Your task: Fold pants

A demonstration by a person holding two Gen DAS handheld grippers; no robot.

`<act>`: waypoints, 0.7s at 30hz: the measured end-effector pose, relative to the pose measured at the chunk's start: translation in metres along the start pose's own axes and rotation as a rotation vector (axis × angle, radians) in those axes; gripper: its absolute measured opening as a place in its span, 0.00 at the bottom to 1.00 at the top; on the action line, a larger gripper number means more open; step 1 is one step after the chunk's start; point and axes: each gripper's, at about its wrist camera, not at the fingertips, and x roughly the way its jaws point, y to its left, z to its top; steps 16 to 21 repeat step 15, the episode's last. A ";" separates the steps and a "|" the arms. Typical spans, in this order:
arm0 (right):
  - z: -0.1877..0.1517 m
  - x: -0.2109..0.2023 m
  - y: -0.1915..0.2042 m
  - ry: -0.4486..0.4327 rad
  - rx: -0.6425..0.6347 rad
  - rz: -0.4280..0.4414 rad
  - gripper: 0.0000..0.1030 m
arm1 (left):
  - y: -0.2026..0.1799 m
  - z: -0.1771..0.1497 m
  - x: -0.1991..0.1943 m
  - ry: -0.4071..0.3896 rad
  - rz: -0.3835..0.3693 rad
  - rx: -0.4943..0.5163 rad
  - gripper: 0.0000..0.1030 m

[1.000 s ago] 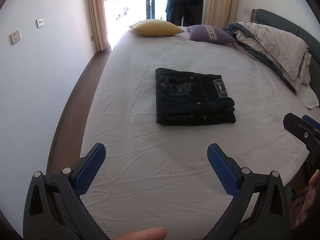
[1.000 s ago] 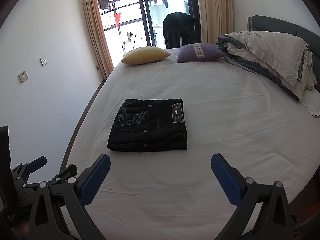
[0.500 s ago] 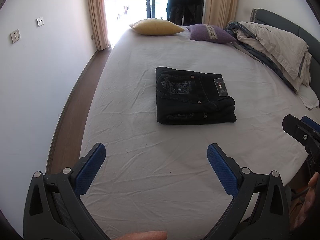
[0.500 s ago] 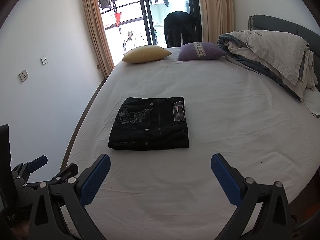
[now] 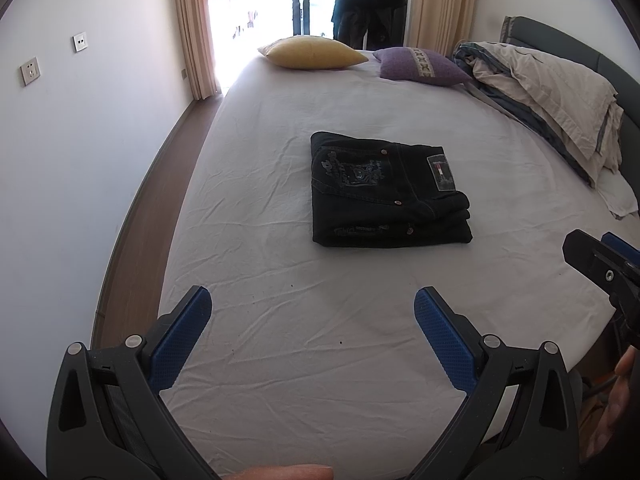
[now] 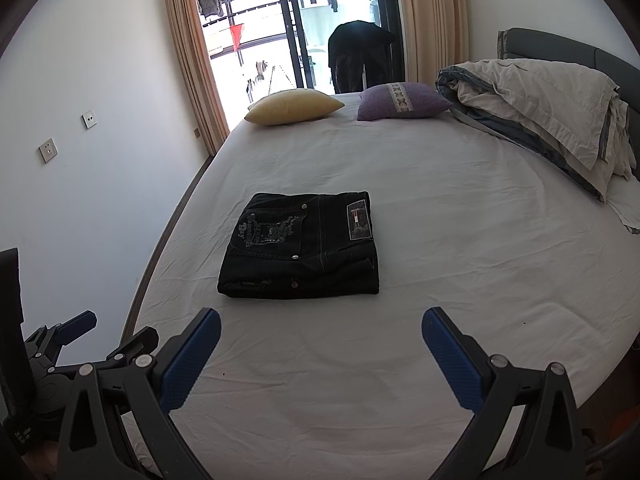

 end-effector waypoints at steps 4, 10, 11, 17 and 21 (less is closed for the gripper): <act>-0.002 0.001 0.002 0.002 0.000 0.001 1.00 | 0.000 0.000 0.000 0.000 0.000 0.001 1.00; -0.006 0.003 0.003 0.007 0.000 0.004 1.00 | 0.000 0.001 0.001 -0.001 -0.002 0.001 1.00; -0.007 0.003 0.003 0.008 0.000 0.005 1.00 | 0.001 0.001 0.001 -0.003 -0.003 0.001 1.00; -0.009 0.004 0.000 0.012 0.006 0.007 1.00 | 0.000 -0.001 0.002 -0.004 -0.003 0.005 1.00; -0.009 0.004 0.000 0.012 0.006 0.007 1.00 | 0.000 -0.001 0.002 -0.004 -0.003 0.005 1.00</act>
